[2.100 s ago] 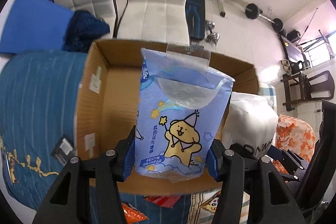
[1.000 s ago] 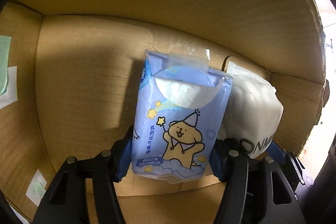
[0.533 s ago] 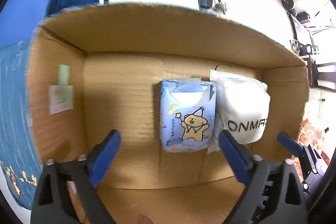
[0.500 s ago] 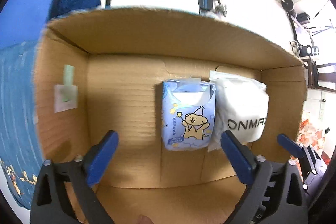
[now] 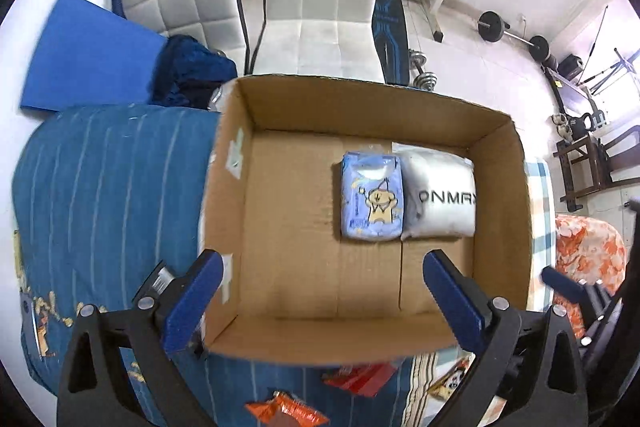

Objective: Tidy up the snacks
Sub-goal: 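Grasp the orange chip bag with the left gripper while the right grasps the yellow panda bag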

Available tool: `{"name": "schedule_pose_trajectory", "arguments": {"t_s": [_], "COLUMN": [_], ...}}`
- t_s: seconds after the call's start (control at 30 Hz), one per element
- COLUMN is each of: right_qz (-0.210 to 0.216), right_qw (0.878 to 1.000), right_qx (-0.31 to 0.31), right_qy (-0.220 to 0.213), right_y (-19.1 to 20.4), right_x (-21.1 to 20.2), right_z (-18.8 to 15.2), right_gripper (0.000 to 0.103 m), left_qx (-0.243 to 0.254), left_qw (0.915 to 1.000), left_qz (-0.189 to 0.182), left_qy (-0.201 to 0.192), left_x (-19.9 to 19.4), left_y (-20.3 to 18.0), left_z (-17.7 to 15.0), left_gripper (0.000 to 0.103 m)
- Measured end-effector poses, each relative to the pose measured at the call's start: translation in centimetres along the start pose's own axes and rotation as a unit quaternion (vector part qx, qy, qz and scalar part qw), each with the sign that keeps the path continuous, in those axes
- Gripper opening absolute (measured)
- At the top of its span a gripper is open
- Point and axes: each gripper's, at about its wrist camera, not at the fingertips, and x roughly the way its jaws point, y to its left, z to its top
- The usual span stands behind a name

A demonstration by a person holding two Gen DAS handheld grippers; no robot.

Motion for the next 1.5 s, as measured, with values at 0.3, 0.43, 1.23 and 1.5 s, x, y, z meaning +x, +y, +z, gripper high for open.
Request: {"name": "schedule_pose_trajectory", "arguments": {"t_s": [0.3, 0.43, 1.23, 1.5], "right_qz": [0.000, 0.007, 0.041, -0.061], "right_qw": [0.997, 0.996, 0.978, 0.982], "right_qx": [-0.005, -0.011, 0.146, -0.110], "right_qy": [-0.077, -0.091, 0.142, 0.141], "right_y": [0.3, 0.7, -13.3, -5.6], "right_x": [-8.1, -10.4, 4.2, 6.8], "right_z": [-3.8, -5.8, -17.9, -19.5], "right_gripper": [0.103, 0.103, 0.103, 0.103], "left_qx": [0.003, 0.014, -0.043, 0.179], "left_qw": [0.9984, 0.9965, 0.9928, 0.9674], "left_qz": [0.026, 0.035, -0.003, 0.076], "left_qy": [-0.049, -0.075, 0.112, 0.161], "left_x": [-4.8, -7.4, 2.9, 8.8], "left_y": [-1.1, -1.5, 4.2, -0.4], "left_z": [-4.5, -6.7, -20.0, -22.3], "left_gripper": [0.102, 0.102, 0.102, 0.102]}}
